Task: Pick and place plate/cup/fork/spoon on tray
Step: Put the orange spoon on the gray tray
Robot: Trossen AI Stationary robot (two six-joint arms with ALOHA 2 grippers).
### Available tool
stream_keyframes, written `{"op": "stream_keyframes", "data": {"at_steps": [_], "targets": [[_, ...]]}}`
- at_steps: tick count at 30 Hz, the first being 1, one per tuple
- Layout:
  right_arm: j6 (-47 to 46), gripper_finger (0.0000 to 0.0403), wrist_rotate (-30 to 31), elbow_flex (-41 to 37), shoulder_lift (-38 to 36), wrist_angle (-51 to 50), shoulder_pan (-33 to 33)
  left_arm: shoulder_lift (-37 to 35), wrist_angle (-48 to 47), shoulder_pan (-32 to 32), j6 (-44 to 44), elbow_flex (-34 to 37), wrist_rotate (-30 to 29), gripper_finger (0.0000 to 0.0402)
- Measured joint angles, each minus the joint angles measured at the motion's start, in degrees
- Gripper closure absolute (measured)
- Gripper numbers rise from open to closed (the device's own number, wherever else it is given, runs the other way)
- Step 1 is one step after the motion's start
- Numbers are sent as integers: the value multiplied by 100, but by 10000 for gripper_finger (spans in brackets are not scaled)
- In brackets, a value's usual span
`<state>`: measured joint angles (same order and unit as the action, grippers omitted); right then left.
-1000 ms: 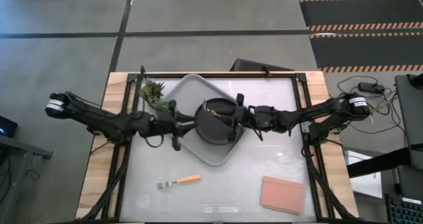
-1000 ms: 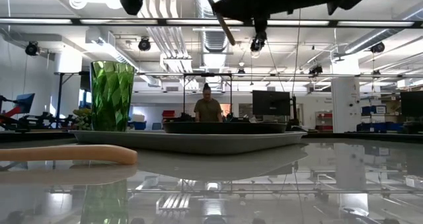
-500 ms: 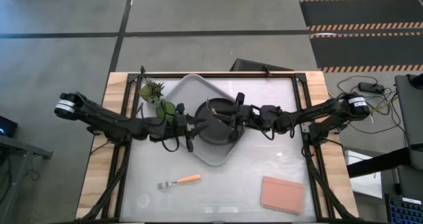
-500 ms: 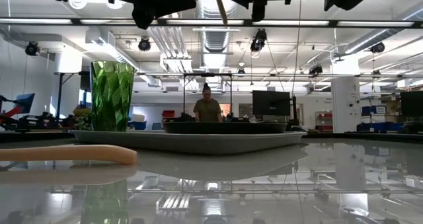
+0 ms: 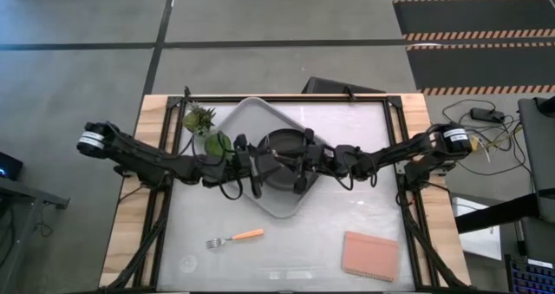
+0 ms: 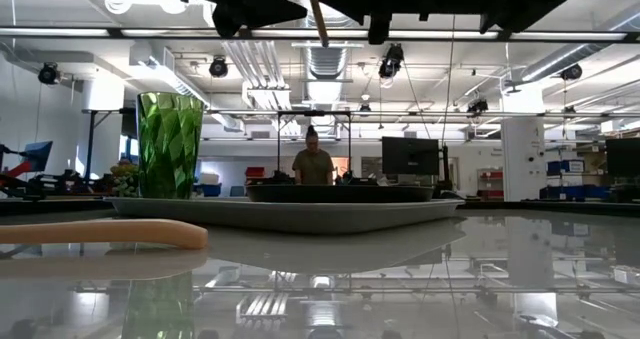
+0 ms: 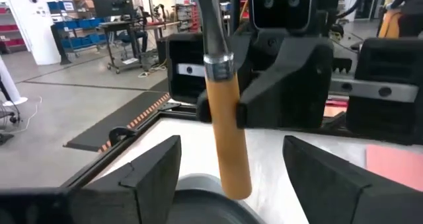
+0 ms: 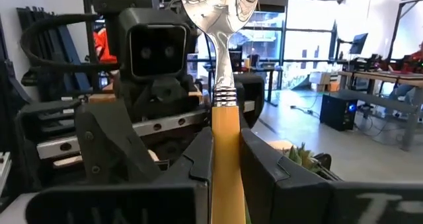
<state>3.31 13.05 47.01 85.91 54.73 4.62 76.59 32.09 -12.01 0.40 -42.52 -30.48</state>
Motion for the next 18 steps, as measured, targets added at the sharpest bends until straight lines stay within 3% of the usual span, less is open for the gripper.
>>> {"op": "stream_keyframes", "data": {"at_steps": [10, 14, 18], "targets": [[-71, 367, -95, 168, 323, 656, 11, 208, 204, 0, -2, 11, 2, 164], [-118, 367, -104, 169, 325, 729, 13, 207, 202, 0, -7, 24, -21, 210], [-156, 367, -112, 171, 327, 727, 11, 207, 211, 0, -10, 31, -31, 283]]}}
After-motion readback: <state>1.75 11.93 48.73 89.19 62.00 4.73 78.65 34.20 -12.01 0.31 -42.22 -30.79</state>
